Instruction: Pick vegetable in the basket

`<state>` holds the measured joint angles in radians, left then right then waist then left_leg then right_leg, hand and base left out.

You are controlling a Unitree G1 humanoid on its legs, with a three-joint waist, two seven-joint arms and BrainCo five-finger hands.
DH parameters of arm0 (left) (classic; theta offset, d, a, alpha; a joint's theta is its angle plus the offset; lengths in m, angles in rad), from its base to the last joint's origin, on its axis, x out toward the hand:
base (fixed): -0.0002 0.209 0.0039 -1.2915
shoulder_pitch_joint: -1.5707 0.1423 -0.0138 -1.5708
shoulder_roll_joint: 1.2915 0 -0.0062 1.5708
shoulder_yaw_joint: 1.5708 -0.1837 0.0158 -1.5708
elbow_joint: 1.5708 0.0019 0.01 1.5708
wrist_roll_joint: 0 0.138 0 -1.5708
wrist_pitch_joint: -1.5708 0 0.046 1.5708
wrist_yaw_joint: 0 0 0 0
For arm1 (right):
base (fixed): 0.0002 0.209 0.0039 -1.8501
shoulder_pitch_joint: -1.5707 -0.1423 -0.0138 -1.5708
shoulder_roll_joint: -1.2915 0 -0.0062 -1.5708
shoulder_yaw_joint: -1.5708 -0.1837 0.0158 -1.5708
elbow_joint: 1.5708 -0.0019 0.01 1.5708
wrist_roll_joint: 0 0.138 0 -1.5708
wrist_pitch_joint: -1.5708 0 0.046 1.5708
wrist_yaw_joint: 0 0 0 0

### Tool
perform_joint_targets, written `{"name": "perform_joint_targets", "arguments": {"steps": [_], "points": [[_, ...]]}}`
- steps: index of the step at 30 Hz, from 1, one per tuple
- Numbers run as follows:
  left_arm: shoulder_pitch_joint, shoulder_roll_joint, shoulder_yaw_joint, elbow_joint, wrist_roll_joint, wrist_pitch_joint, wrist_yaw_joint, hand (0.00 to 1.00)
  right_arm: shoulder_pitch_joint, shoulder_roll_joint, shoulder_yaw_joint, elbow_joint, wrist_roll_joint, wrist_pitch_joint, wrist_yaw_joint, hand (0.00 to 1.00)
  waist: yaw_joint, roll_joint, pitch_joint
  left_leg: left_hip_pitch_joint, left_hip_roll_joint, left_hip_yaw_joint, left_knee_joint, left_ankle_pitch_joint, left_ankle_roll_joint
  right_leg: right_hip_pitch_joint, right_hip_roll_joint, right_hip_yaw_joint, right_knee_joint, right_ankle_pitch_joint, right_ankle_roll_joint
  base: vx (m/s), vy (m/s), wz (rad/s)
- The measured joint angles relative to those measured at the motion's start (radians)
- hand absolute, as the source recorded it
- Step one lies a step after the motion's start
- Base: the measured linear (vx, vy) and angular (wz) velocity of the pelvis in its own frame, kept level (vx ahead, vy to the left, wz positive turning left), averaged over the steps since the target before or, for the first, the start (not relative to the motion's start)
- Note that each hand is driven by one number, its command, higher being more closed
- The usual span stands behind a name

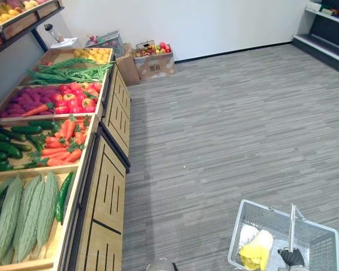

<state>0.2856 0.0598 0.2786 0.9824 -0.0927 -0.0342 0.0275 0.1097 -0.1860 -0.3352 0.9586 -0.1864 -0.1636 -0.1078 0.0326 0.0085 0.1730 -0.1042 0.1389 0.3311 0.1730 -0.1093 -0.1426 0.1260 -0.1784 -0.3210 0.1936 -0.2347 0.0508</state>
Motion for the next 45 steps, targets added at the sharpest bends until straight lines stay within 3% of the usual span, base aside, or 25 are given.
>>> {"name": "perform_joint_targets", "arguments": {"steps": [1, 2, 5, 8, 11, 14, 15, 17, 18, 19, 21, 23, 25, 27, 28, 29, 30, 32, 36, 38, 39, 41, 43, 44, 45], "points": [[0.004, 0.000, -0.003, 0.005, 0.000, 0.000, 0.000, 0.00, 0.002, 0.000, 0.001, 0.000, -0.001, -0.001, 0.008, 1.00, 0.001, 0.001, 0.000, 0.000, -0.010, -0.041, -0.106, 0.062, 0.005, 0.028, 0.007, 0.005, -0.023, -0.004, 0.016, 0.28, 0.164, -0.27], [0.009, 0.001, -0.004, 0.009, 0.000, -0.004, 0.001, 0.00, 0.003, 0.007, 0.004, 0.005, -0.003, -0.002, 0.009, 1.00, 0.009, -0.008, 0.003, 0.006, -0.017, -0.045, -0.105, 0.121, 0.043, 0.046, 0.004, 0.021, -0.036, -0.008, 0.029, 0.37, 0.203, -0.38], [0.011, 0.015, -0.006, 0.004, 0.008, -0.056, 0.008, 0.00, 0.006, 0.030, 0.043, 0.007, -0.015, -0.032, 0.013, 1.00, 0.016, -0.052, 0.015, -0.017, -0.036, -0.022, 0.055, 0.051, 0.113, 0.095, -0.027, 0.058, -0.091, 0.019, 0.064, 0.39, 0.150, -0.30], [0.012, 0.016, -0.015, 0.013, 0.036, -0.070, 0.010, 0.00, 0.008, 0.029, 0.044, 0.006, -0.054, -0.038, 0.015, 1.00, 0.015, -0.050, 0.011, 0.010, -0.048, 0.018, 0.099, 0.021, 0.147, 0.116, -0.054, 0.078, -0.079, 0.058, 0.071, 0.26, 0.149, -0.17], [0.001, 0.029, -0.046, 0.015, 0.062, -0.065, 0.009, 0.00, 0.007, 0.031, 0.055, -0.001, -0.081, -0.045, 0.025, 1.00, 0.011, -0.032, -0.005, 0.064, -0.070, 0.023, 0.041, -0.007, 0.145, 0.080, -0.075, 0.107, 0.016, 0.087, 0.080, 0.23, 0.163, -0.10], [-0.027, 0.041, -0.073, 0.014, 0.076, -0.044, 0.002, 0.00, 0.012, 0.025, 0.062, -0.031, -0.081, -0.043, 0.025, 1.00, 0.006, -0.049, -0.020, 0.127, -0.115, 0.026, -0.046, -0.040, 0.143, -0.055, -0.145, 0.112, 0.323, 0.099, 0.102, 0.15, 0.175, 0.02], [-0.031, 0.065, -0.098, 0.010, 0.076, -0.042, -0.003, 0.00, 0.013, 0.023, 0.070, -0.048, -0.082, -0.042, 0.026, 1.00, 0.000, -0.066, -0.029, 0.156, -0.136, 0.037, -0.063, -0.057, 0.151, -0.112, -0.192, 0.113, 0.457, 0.134, 0.135, 0.13, 0.110, -0.04], [-0.045, 0.081, -0.126, -0.006, 0.072, -0.036, -0.004, 0.00, 0.013, 0.024, 0.079, -0.057, -0.081, -0.043, 0.024, 1.00, -0.002, -0.080, -0.036, 0.210, -0.158, 0.032, -0.087, -0.075, 0.171, -0.195, -0.240, 0.136, 0.631, 0.248, 0.125, 0.22, 0.106, -0.03], [-0.054, 0.080, -0.141, -0.034, 0.062, -0.028, -0.002, 0.00, 0.012, 0.026, 0.080, -0.056, -0.080, -0.047, 0.024, 1.00, -0.005, -0.073, -0.038, 0.231, -0.155, 0.018, -0.086, -0.089, 0.182, -0.242, -0.238, 0.153, 0.739, 0.237, 0.115, 0.29, 0.074, 0.11], [-0.079, 0.085, -0.157, -0.054, 0.054, -0.020, 0.008, 0.00, 0.009, 0.027, 0.084, -0.051, -0.080, -0.058, 0.022, 1.00, -0.007, -0.079, -0.040, 0.251, -0.145, 0.010, -0.084, -0.101, 0.181, -0.300, -0.222, 0.140, 0.830, 0.163, 0.079, 0.25, 0.028, 0.20], [-0.114, 0.088, -0.165, -0.070, 0.054, -0.018, 0.016, 0.00, 0.000, 0.027, 0.089, -0.038, -0.080, -0.068, 0.014, 1.00, -0.017, -0.077, -0.038, 0.281, -0.123, -0.004, -0.082, -0.103, 0.173, -0.344, -0.198, 0.073, 0.865, 0.071, 0.052, 0.29, -0.038, 0.33], [-0.162, 0.083, -0.173, -0.103, 0.045, -0.017, 0.044, 0.00, -0.007, 0.032, 0.109, -0.040, -0.072, -0.068, -0.004, 1.00, -0.043, -0.060, -0.028, 0.329, -0.070, -0.021, -0.082, -0.109, 0.161, -0.388, -0.135, -0.037, 0.722, 0.027, 0.008, 0.35, -0.116, 0.41], [-0.186, 0.084, -0.165, -0.124, 0.012, -0.018, 0.061, 0.00, -0.009, 0.043, 0.109, -0.043, -0.071, -0.068, -0.016, 1.00, -0.051, -0.056, -0.024, 0.354, -0.036, -0.028, -0.079, -0.110, 0.159, -0.407, -0.086, -0.057, 0.491, 0.036, 0.016, 0.32, -0.195, 0.29], [-0.209, 0.091, -0.160, -0.129, -0.023, -0.022, 0.077, 0.00, -0.007, 0.051, 0.109, -0.043, -0.071, -0.067, -0.018, 1.00, -0.057, -0.065, -0.023, 0.370, -0.016, -0.042, -0.064, -0.130, 0.125, -0.397, -0.043, -0.006, 0.168, 0.135, 0.026, 0.36, -0.275, 0.38], [-0.212, 0.102, -0.154, -0.139, -0.023, -0.030, 0.077, 0.00, -0.006, 0.054, 0.110, -0.039, -0.073, -0.064, -0.017, 1.00, -0.056, -0.099, -0.020, 0.388, -0.027, -0.050, -0.051, -0.162, 0.072, -0.362, -0.038, 0.044, -0.005, 0.324, 0.040, 0.40, -0.302, 0.20], [-0.222, 0.082, -0.157, -0.122, -0.025, -0.035, 0.075, 0.00, -0.033, 0.041, 0.106, -0.027, -0.073, -0.048, -0.017, 1.00, -0.046, -0.054, 0.004, 0.408, 0.018, -0.067, -0.049, -0.192, 0.037, -0.335, 0.016, 0.038, -0.001, 0.367, 0.008, 0.38, -0.276, 0.09], [-0.222, 0.080, -0.157, -0.120, -0.026, -0.043, 0.073, 0.00, -0.046, 0.039, 0.104, -0.018, -0.073, -0.038, -0.018, 1.00, -0.044, -0.041, 0.010, 0.406, 0.026, -0.080, -0.042, -0.192, 0.039, -0.335, 0.024, 0.039, 0.009, 0.348, -0.005, 0.31, -0.232, 0.00], [-0.216, 0.071, -0.158, -0.121, -0.025, -0.055, 0.073, 0.00, -0.068, 0.029, 0.085, -0.016, -0.069, -0.010, -0.019, 1.00, -0.042, -0.014, 0.028, 0.406, 0.057, -0.120, 0.020, -0.193, 0.038, -0.335, 0.031, 0.027, 0.110, 0.239, -0.008, 0.25, -0.201, 0.15], [-0.206, 0.069, -0.155, -0.122, -0.024, -0.072, 0.075, 0.00, -0.058, 0.025, 0.067, -0.011, -0.069, 0.009, -0.018, 1.00, -0.028, -0.012, 0.023, 0.406, 0.076, -0.153, 0.094, -0.195, 0.041, -0.331, 0.010, 0.001, 0.242, 0.121, 0.000, 0.21, -0.148, 0.28], [-0.188, 0.070, -0.152, -0.116, -0.023, -0.071, 0.079, 0.00, -0.059, 0.025, 0.068, -0.003, -0.070, 0.012, -0.016, 1.00, -0.023, -0.015, 0.019, 0.398, 0.085, -0.153, 0.129, -0.193, 0.042, -0.328, 0.009, -0.007, 0.258, 0.098, 0.001, 0.17, -0.077, 0.17], [-0.170, 0.064, -0.152, -0.097, -0.022, -0.068, 0.083, 0.00, -0.059, 0.024, 0.067, 0.000, -0.071, 0.015, -0.015, 1.00, -0.016, -0.008, 0.013, 0.350, 0.104, -0.155, 0.229, -0.186, 0.051, -0.313, 0.018, -0.016, 0.242, 0.092, -0.001, 0.15, -0.070, 0.03], [-0.147, 0.053, -0.152, -0.067, -0.019, -0.066, 0.090, 0.00, -0.047, 0.021, 0.065, 0.001, -0.075, 0.024, -0.011, 1.00, -0.005, 0.009, 0.000, 0.265, 0.136, -0.153, 0.389, -0.126, 0.034, -0.275, 0.030, -0.037, 0.195, 0.094, 0.001, 0.19, -0.055, 0.12], [-0.122, 0.045, -0.145, -0.041, -0.018, -0.066, 0.104, 0.00, -0.025, 0.020, 0.057, 0.001, -0.081, 0.031, 0.008, 1.00, -0.005, 0.022, -0.014, 0.202, 0.169, -0.151, 0.518, 0.010, -0.031, -0.200, 0.036, -0.068, 0.122, 0.101, -0.002, 0.27, -0.015, 0.34], [-0.116, 0.041, -0.124, -0.029, -0.018, -0.065, 0.110, 0.00, -0.014, 0.020, 0.052, 0.001, -0.085, 0.032, 0.013, 1.00, -0.003, 0.013, -0.017, 0.176, 0.174, -0.151, 0.565, 0.091, -0.048, -0.160, 0.026, -0.078, 0.084, 0.106, -0.002, 0.31, 0.001, 0.45], [-0.102, 0.038, -0.105, -0.019, -0.016, -0.064, 0.115, 0.00, -0.005, 0.020, 0.036, 0.001, -0.090, 0.034, 0.019, 1.00, -0.002, 0.000, -0.025, 0.137, 0.183, -0.142, 0.615, 0.136, -0.041, -0.131, 0.011, -0.098, 0.051, 0.119, 0.000, 0.32, 0.000, 0.50]]}}
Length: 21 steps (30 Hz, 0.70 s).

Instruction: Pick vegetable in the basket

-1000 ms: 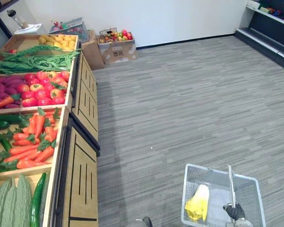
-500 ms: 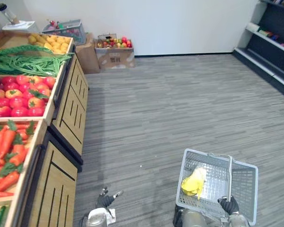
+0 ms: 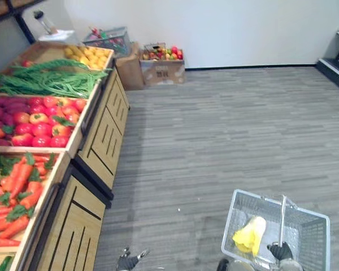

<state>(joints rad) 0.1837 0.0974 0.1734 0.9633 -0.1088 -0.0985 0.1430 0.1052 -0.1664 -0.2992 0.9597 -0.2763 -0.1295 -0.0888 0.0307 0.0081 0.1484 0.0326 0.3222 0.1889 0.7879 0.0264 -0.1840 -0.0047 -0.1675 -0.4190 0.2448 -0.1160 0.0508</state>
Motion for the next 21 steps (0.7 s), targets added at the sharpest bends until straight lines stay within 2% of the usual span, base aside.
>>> {"name": "perform_joint_targets", "arguments": {"steps": [1, 2, 3, 4, 6, 7, 8, 9, 10, 14, 15, 16, 18, 20, 21], "points": [[0.007, -0.004, 0.025, 0.015, 0.009, -0.001, 0.001, 0.00, 0.000, -0.001, -0.012, 0.000, -0.001, 0.003, 0.003, 1.00, 0.001, 0.001, -0.003, -0.042, 0.027, 0.056, 0.061, -0.097, 0.001, 0.037, -0.015, -0.021, -0.029, 0.010, 0.005, 0.37, 0.026, 0.49], [0.009, -0.008, 0.050, 0.029, 0.016, 0.000, 0.002, 0.00, 0.000, -0.005, -0.018, 0.000, -0.002, 0.008, 0.004, 1.00, 0.001, -0.003, -0.001, -0.070, 0.030, 0.103, 0.073, -0.167, 0.010, 0.065, -0.033, -0.034, -0.045, 0.014, 0.012, 0.29, 0.033, 0.51], [0.012, -0.013, 0.074, 0.036, 0.023, 0.004, 0.004, 0.00, 0.000, -0.013, -0.029, 0.003, -0.005, 0.009, 0.005, 1.00, 0.002, -0.011, 0.002, -0.094, 0.018, 0.157, 0.050, -0.213, 0.027, 0.092, -0.054, -0.048, -0.061, 0.017, 0.016, 0.25, 0.091, 0.60], [0.024, -0.017, 0.089, 0.036, 0.041, 0.012, 0.005, 0.00, 0.000, -0.012, -0.051, 0.010, -0.009, 0.009, 0.003, 1.00, 0.004, -0.016, 0.001, -0.117, -0.003, 0.225, -0.039, -0.230, 0.042, 0.130, -0.080, -0.078, -0.079, 0.026, 0.031, 0.23, 0.140, 0.76], [0.049, -0.017, 0.093, 0.037, 0.048, 0.025, 0.005, 0.00, 0.005, -0.016, -0.067, 0.038, -0.012, 0.009, -0.003, 1.00, 0.001, -0.012, 0.001, -0.131, -0.049, 0.309, -0.273, -0.208, 0.069, 0.191, -0.101, -0.127, -0.106, 0.036, 0.049, 0.25, 0.221, 0.77], [0.064, -0.027, 0.113, 0.036, 0.057, 0.036, 0.005, 0.00, 0.017, -0.025, -0.089, 0.040, -0.021, 0.005, -0.014, 1.00, 0.001, 0.017, -0.003, -0.135, -0.079, 0.338, -0.485, -0.056, 0.117, 0.222, -0.079, -0.154, -0.122, 0.039, 0.066, 0.21, 0.248, 0.84], [0.070, -0.021, 0.141, 0.049, 0.080, 0.050, 0.005, 0.00, 0.023, 0.003, -0.090, 0.060, -0.024, 0.002, -0.025, 1.00, 0.002, -0.007, -0.011, -0.117, -0.120, 0.353, -0.541, -0.063, 0.183, 0.249, -0.092, -0.154, -0.149, 0.029, 0.085, 0.22, 0.237, 0.88], [0.077, -0.017, 0.152, 0.054, 0.086, 0.056, 0.005, 0.00, 0.027, 0.014, -0.082, 0.069, -0.027, -0.007, -0.026, 1.00, 0.000, -0.017, -0.013, -0.117, -0.144, 0.347, -0.571, -0.054, 0.186, 0.250, -0.097, -0.149, -0.165, 0.027, 0.087, 0.19, 0.158, 0.70], [0.088, -0.014, 0.179, 0.054, 0.094, 0.058, 0.005, 0.00, 0.025, 0.038, -0.079, 0.072, -0.029, -0.025, -0.031, 1.00, 0.005, -0.049, -0.013, -0.120, -0.171, 0.342, -0.594, -0.048, 0.191, 0.253, -0.098, -0.134, -0.190, 0.027, 0.086, 0.17, 0.124, 0.37], [0.115, -0.029, 0.228, 0.075, 0.143, 0.071, 0.003, 0.00, 0.018, 0.045, -0.056, 0.076, -0.038, -0.061, -0.034, 1.00, 0.029, -0.054, -0.001, -0.137, -0.172, 0.324, -0.551, -0.079, 0.186, 0.284, -0.067, -0.099, -0.244, 0.028, 0.082, 0.07, -0.005, 0.15], [0.125, -0.042, 0.229, 0.090, 0.167, 0.067, 0.001, 0.00, 0.011, 0.043, -0.056, 0.078, -0.041, -0.062, -0.033, 1.00, 0.033, -0.044, 0.001, -0.122, -0.170, 0.326, -0.549, -0.093, 0.176, 0.294, -0.067, -0.089, -0.241, 0.023, 0.083, -0.04, -0.048, -0.10], [0.133, -0.059, 0.232, 0.106, 0.171, 0.065, 0.001, 0.00, 0.002, 0.043, -0.056, 0.078, -0.041, -0.064, -0.033, 1.00, 0.034, -0.043, 0.003, -0.110, -0.175, 0.333, -0.554, -0.093, 0.177, 0.291, -0.079, -0.079, -0.225, -0.009, 0.086, -0.04, -0.041, -0.15], [0.131, -0.079, 0.229, 0.113, 0.171, 0.066, 0.002, 0.00, -0.014, 0.041, -0.057, 0.078, -0.042, -0.063, -0.031, 1.00, 0.028, -0.032, 0.005, -0.093, -0.198, 0.347, -0.558, -0.097, 0.186, 0.273, -0.122, -0.065, -0.147, -0.074, 0.121, -0.06, 0.035, -0.02], [0.120, -0.075, 0.222, 0.110, 0.173, 0.068, 0.002, 0.00, -0.014, 0.034, -0.063, 0.075, -0.040, -0.057, -0.029, 1.00, 0.026, -0.046, -0.004, -0.093, -0.221, 0.350, -0.508, -0.123, 0.217, 0.245, -0.170, -0.069, -0.059, -0.131, 0.110, 0.05, 0.088, 0.19], [0.121, -0.049, 0.183, 0.095, 0.172, 0.072, 0.001, 0.00, 0.003, 0.026, -0.054, 0.076, -0.041, -0.048, -0.013, 1.00, 0.029, -0.063, -0.016, -0.091, -0.240, 0.354, -0.454, -0.160, 0.196, 0.255, -0.182, -0.091, -0.034, -0.143, 0.083, 0.23, 0.096, 0.33]]}}
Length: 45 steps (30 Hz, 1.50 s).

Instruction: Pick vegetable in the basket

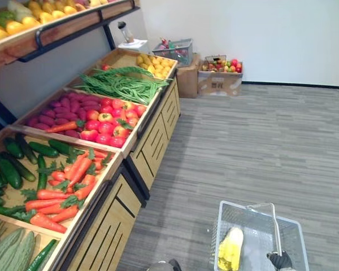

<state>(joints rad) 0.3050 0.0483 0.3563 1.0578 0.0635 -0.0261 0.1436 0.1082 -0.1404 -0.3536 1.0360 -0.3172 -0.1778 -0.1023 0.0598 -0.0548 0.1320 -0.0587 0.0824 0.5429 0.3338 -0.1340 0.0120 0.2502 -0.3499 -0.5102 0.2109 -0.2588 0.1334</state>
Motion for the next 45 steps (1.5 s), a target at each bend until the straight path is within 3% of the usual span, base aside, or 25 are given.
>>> {"name": "perform_joint_targets", "arguments": {"steps": [1, 2, 3, 4, 7, 9, 13, 14, 15, 16, 17, 18, 19, 21, 22, 24, 26, 30, 32, 34, 35, 36, 37, 39, 45], "points": [[-0.006, 0.010, -0.028, -0.020, 0.000, 0.000, -0.001, 0.00, 0.017, -0.009, 0.007, -0.003, 0.000, -0.003, 0.010, 1.00, -0.008, 0.004, -0.001, 0.012, -0.005, -0.004, -0.023, -0.046, -0.010, -0.032, -0.013, -0.004, 0.119, -0.010, -0.054, 0.23, 0.166, 0.45], [-0.032, 0.027, -0.056, -0.034, -0.003, -0.001, -0.003, 0.00, -0.008, -0.011, 0.008, -0.009, 0.004, -0.005, 0.010, 1.00, -0.017, -0.016, -0.007, 0.019, -0.019, -0.012, -0.056, -0.065, 0.002, -0.186, -0.090, 0.072, 0.414, 0.060, -0.065, 0.13, 0.128, 0.46], [-0.043, 0.041, -0.081, -0.045, -0.002, -0.002, -0.003, 0.00, -0.031, -0.013, 0.009, -0.011, 0.008, -0.004, 0.011, 1.00, -0.027, -0.023, -0.007, 0.042, -0.028, -0.028, -0.083, -0.061, 0.004, -0.245, -0.107, 0.117, 0.514, 0.138, -0.067, 0.14, 0.151, 0.50], [-0.059, 0.065, -0.126, -0.077, -0.022, -0.006, -0.005, 0.00, -0.039, -0.016, 0.015, -0.009, 0.014, -0.005, 0.017, 1.00, -0.032, -0.007, -0.006, 0.074, -0.024, -0.057, -0.119, -0.053, 0.008, -0.299, -0.099, 0.173, 0.624, 0.214, -0.038, 0.18, 0.077, 0.42], [-0.089, 0.086, -0.165, -0.150, -0.058, -0.027, 0.007, 0.00, -0.031, -0.002, 0.046, -0.005, 0.013, -0.013, 0.018, 1.00, -0.031, -0.037, -0.005, 0.122, -0.019, -0.109, -0.160, -0.054, 0.009, -0.371, -0.055, 0.176, 0.705, 0.126, -0.060, 0.21, 0.041, 0.52], [-0.124, 0.078, -0.203, -0.191, -0.091, -0.040, 0.006, 0.00, -0.013, 0.006, 0.067, -0.017, 0.014, -0.020, 0.005, 1.00, -0.037, -0.031, -0.005, 0.153, -0.005, -0.156, -0.176, -0.070, -0.002, -0.425, -0.008, 0.123, 0.620, 0.070, -0.067, 0.27, -0.030, 0.59], [-0.133, 0.071, -0.233, -0.231, -0.100, -0.063, 0.003, 0.00, -0.007, 0.006, 0.084, -0.020, 0.015, -0.019, -0.021, 1.00, -0.036, 0.014, 0.012, 0.176, 0.072, -0.245, -0.136, -0.123, -0.044, -0.488, 0.132, 0.234, 0.205, 0.110, -0.026, 0.41, -0.161, 0.59], [-0.133, 0.074, -0.233, -0.226, -0.100, -0.064, -0.001, 0.00, -0.008, 0.006, 0.084, -0.020, 0.016, -0.017, -0.021, 1.00, -0.036, 0.016, 0.014, 0.178, 0.084, -0.259, -0.124, -0.130, -0.059, -0.491, 0.150, 0.268, 0.128, 0.141, -0.021, 0.46, -0.249, 0.73], [-0.131, 0.080, -0.232, -0.214, -0.101, -0.069, -0.002, 0.00, -0.006, 0.005, 0.084, -0.022, 0.021, -0.015, -0.020, 1.00, -0.034, 0.012, 0.018, 0.185, 0.100, -0.293, -0.104, -0.150, -0.093, -0.484, 0.174, 0.324, -0.028, 0.219, -0.012, 0.49, -0.334, 0.87], [-0.122, 0.096, -0.230, -0.200, -0.100, -0.082, -0.005, 0.00, -0.002, 0.007, 0.087, -0.028, 0.022, -0.007, -0.017, 1.00, -0.031, -0.009, 0.026, 0.195, 0.103, -0.334, -0.075, -0.179, -0.134, -0.448, 0.173, 0.368, -0.156, 0.279, -0.002, 0.50, -0.381, 0.97], [-0.116, 0.115, -0.229, -0.194, -0.100, -0.084, -0.009, 0.00, 0.002, 0.011, 0.087, -0.031, 0.022, -0.002, -0.013, 1.00, -0.031, -0.027, 0.033, 0.208, 0.099, -0.356, -0.062, -0.198, -0.155, -0.424, 0.165, 0.386, -0.182, 0.308, -0.004, 0.49, -0.459, 1.18], [-0.123, 0.103, -0.223, -0.147, -0.099, -0.085, -0.016, 0.00, -0.004, 0.000, 0.082, -0.030, 0.025, 0.012, -0.010, 1.00, -0.032, -0.005, 0.053, 0.235, 0.136, -0.407, -0.034, -0.227, -0.186, -0.402, 0.182, 0.372, -0.101, 0.413, -0.016, 0.48, -0.485, 1.15], [-0.103, 0.072, -0.219, -0.116, -0.094, -0.089, -0.025, 0.00, -0.017, -0.027, 0.075, -0.038, 0.044, 0.028, -0.002, 1.00, -0.027, 0.042, 0.056, 0.240, 0.175, -0.441, -0.034, -0.215, -0.176, -0.426, 0.202, 0.340, 0.046, 0.305, -0.031, 0.44, -0.456, 1.05], [-0.076, 0.066, -0.217, -0.099, -0.084, -0.088, -0.025, 0.00, -0.027, -0.042, 0.078, -0.045, 0.045, 0.027, 0.004, 1.00, -0.023, 0.055, 0.053, 0.244, 0.184, -0.457, -0.040, -0.193, -0.184, -0.456, 0.193, 0.320, 0.155, 0.215, -0.037, 0.25, -0.287, 0.56], [-0.048, 0.063, -0.192, -0.077, -0.065, -0.080, -0.018, 0.00, -0.038, -0.052, 0.085, -0.048, 0.044, 0.027, 0.018, 1.00, -0.014, 0.056, 0.052, 0.262, 0.187, -0.473, -0.053, -0.162, -0.182, -0.475, 0.177, 0.299, 0.251, 0.131, -0.044, 0.22, -0.248, 0.43], [-0.028, 0.057, -0.152, -0.057, -0.040, -0.056, 0.012, 0.00, -0.047, -0.048, 0.091, -0.046, 0.041, 0.037, 0.031, 1.00, 0.000, 0.054, 0.051, 0.251, 0.197, -0.470, -0.017, -0.114, -0.161, -0.459, 0.172, 0.280, 0.275, 0.073, -0.052, 0.26, -0.277, 0.37], [-0.025, 0.048, -0.128, -0.032, -0.043, -0.036, 0.017, 0.00, -0.047, -0.046, 0.097, -0.034, 0.038, 0.042, 0.050, 1.00, -0.004, 0.063, 0.046, 0.203, 0.223, -0.439, 0.058, -0.045, -0.146, -0.400, 0.180, 0.237, 0.218, 0.070, -0.059, 0.24, -0.262, 0.41], [-0.026, 0.032, -0.081, -0.027, -0.048, -0.029, 0.033, 0.00, -0.034, -0.051, 0.084, 0.010, 0.015, 0.047, 0.069, 1.00, -0.027, 0.064, 0.021, 0.156, 0.283, -0.256, 0.062, 0.119, -0.165, -0.261, 0.177, 0.091, 0.053, 0.119, -0.081, 0.26, -0.133, 0.80], [-0.026, 0.033, -0.075, -0.028, -0.055, -0.029, 0.037, 0.00, -0.033, -0.043, 0.079, 0.027, 0.013, 0.047, 0.069, 1.00, -0.028, 0.048, 0.015, 0.127, 0.266, -0.140, 0.050, 0.082, -0.203, -0.227, 0.142, 0.026, 0.027, 0.122, -0.083, 0.21, 0.006, 1.08], [-0.027, 0.029, -0.076, -0.032, -0.046, -0.030, 0.030, 0.00, -0.019, -0.040, 0.040, 0.037, 0.013, 0.047, 0.066, 1.00, -0.030, 0.045, 0.014, 0.118, 0.186, -0.023, -0.055, 0.084, -0.167, -0.176, 0.106, -0.061, 0.040, 0.122, -0.083, 0.15, 0.088, 1.52], [-0.027, 0.032, -0.074, -0.034, -0.042, -0.029, 0.029, 0.00, 0.002, -0.035, 0.015, 0.040, 0.013, 0.047, 0.061, 1.00, -0.033, 0.041, 0.002, 0.144, 0.166, 0.074, -0.115, 0.103, -0.110, -0.170, 0.087, -0.109, 0.083, 0.121, -0.083, 0.10, 0.108, 1.55], [-0.022, 0.022, -0.074, -0.043, -0.041, -0.030, 0.029, 0.00, -0.001, -0.031, 0.011, 0.040, 0.013, 0.046, 0.059, 1.00, -0.028, 0.053, -0.001, 0.143, 0.161, 0.082, -0.142, 0.114, -0.100, -0.181, 0.078, -0.116, 0.101, 0.100, -0.075, 0.05, 0.107, 1.36], [-0.020, 0.029, -0.066, -0.042, -0.040, -0.030, 0.029, 0.00, -0.006, -0.017, 0.017, 0.036, 0.013, 0.040, 0.058, 1.00, -0.029, 0.024, -0.004, 0.141, 0.150, 0.087, -0.164, 0.116, -0.100, -0.173, 0.095, -0.115, 0.025, 0.131, -0.058, 0.00, 0.063, 0.92], [-0.008, 0.033, -0.031, -0.021, -0.038, -0.026, 0.028, 0.00, -0.005, 0.010, 0.029, 0.036, 0.011, 0.020, 0.056, 1.00, -0.026, 0.009, -0.007, 0.144, 0.127, 0.081, -0.234, 0.124, -0.108, -0.142, 0.105, -0.159, -0.036, 0.136, -0.039, 0.03, 0.044, 0.59], [-0.010, 0.008, -0.016, -0.027, -0.019, -0.039, 0.025, 0.00, 0.004, 0.029, 0.059, 0.036, 0.000, -0.010, 0.042, 1.00, -0.029, 0.030, 0.001, 0.183, 0.078, 0.047, -0.400, 0.216, -0.109, -0.110, 0.117, -0.201, -0.073, 0.143, -0.028, -0.01, -0.002, 0.27]]}}
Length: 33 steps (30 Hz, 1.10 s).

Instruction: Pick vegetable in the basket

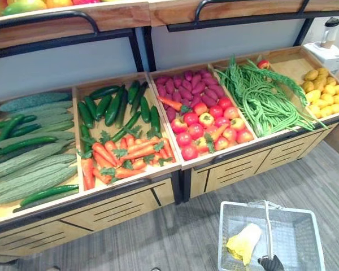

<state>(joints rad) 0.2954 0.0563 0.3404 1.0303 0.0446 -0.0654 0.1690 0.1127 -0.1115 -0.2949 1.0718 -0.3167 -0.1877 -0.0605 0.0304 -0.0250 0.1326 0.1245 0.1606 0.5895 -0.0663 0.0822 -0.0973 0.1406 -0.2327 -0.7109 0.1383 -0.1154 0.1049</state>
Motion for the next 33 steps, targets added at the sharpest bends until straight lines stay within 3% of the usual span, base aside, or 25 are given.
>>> {"name": "perform_joint_targets", "arguments": {"steps": [2, 6, 9, 10, 20, 24, 26, 28, 33], "points": [[0.000, -0.007, -0.003, 0.000, 0.000, -0.001, 0.000, 0.00, -0.003, 0.000, 0.007, -0.003, 0.001, -0.001, -0.001, 1.00, 0.000, 0.014, 0.001, 0.003, -0.001, -0.009, -0.018, 0.007, -0.001, 0.007, 0.008, -0.005, 0.000, 0.000, 0.000, -0.06, -0.020, 0.17], [-0.010, -0.010, -0.048, 0.002, -0.004, 0.001, 0.002, 0.00, -0.010, -0.005, 0.039, -0.015, 0.009, -0.006, -0.001, 1.00, -0.001, 0.016, 0.006, 0.001, -0.001, -0.053, -0.029, 0.017, 0.001, 0.000, 0.008, -0.003, 0.037, -0.001, -0.001, -0.05, -0.013, 0.20], [-0.027, 0.003, -0.083, 0.000, -0.017, 0.005, 0.014, 0.00, -0.012, -0.006, 0.068, -0.047, 0.024, -0.010, 0.001, 1.00, -0.002, 0.016, 0.016, -0.004, -0.004, -0.081, -0.036, 0.012, 0.005, -0.037, -0.025, 0.051, 0.144, -0.011, -0.015, -0.08, 0.031, 0.24], [-0.066, 0.059, -0.110, 0.008, -0.083, 0.031, 0.023, 0.00, -0.048, 0.032, 0.144, -0.002, 0.058, -0.042, 0.003, 1.00, -0.001, -0.056, 0.055, 0.002, -0.067, -0.081, -0.039, -0.019, 0.021, -0.014, -0.010, 0.269, 0.036, -0.039, 0.015, -0.05, 0.017, 0.09], [-0.066, 0.058, -0.109, 0.008, -0.112, 0.027, 0.026, 0.00, -0.049, 0.032, 0.144, 0.000, 0.059, -0.038, 0.005, 1.00, -0.002, -0.054, 0.054, -0.001, -0.063, -0.084, -0.039, -0.022, 0.019, -0.008, 0.000, 0.273, -0.001, -0.033, 0.026, 0.00, 0.000, 0.00], [-0.098, 0.043, -0.089, -0.032, -0.120, -0.033, 0.111, 0.00, -0.044, 0.032, 0.120, -0.001, 0.059, -0.031, 0.009, 1.00, -0.002, -0.048, 0.051, -0.002, -0.065, -0.095, -0.039, -0.021, 0.020, 0.008, 0.001, 0.262, -0.017, -0.031, 0.029, 0.04, -0.003, 0.09], [-0.109, 0.036, -0.051, -0.141, -0.116, -0.091, 0.201, 0.00, -0.040, 0.031, 0.108, -0.005, 0.060, -0.027, 0.017, 1.00, -0.003, -0.048, 0.051, -0.003, -0.066, -0.106, -0.039, -0.020, 0.020, 0.017, 0.002, 0.250, -0.019, -0.030, 0.030, 0.07, -0.015, 0.14], [-0.133, 0.039, -0.005, -0.317, -0.091, -0.198, 0.361, 0.00, -0.039, 0.030, 0.108, -0.018, 0.064, -0.012, 0.018, 1.00, -0.002, -0.044, 0.050, -0.007, -0.066, -0.113, -0.039, -0.020, 0.020, 0.018, 0.003, 0.247, -0.020, -0.030, 0.030, 0.04, -0.014, 0.11], [-0.196, 0.096, 0.064, -0.498, -0.008, -0.334, 0.585, 0.00, -0.040, 0.030, 0.110, -0.045, 0.090, 0.000, 0.005, 1.00, -0.014, -0.028, 0.042, -0.022, -0.068, -0.119, -0.038, -0.020, 0.020, 0.003, 0.003, 0.256, -0.013, -0.031, 0.028, 0.04, -0.004, 0.01]]}}
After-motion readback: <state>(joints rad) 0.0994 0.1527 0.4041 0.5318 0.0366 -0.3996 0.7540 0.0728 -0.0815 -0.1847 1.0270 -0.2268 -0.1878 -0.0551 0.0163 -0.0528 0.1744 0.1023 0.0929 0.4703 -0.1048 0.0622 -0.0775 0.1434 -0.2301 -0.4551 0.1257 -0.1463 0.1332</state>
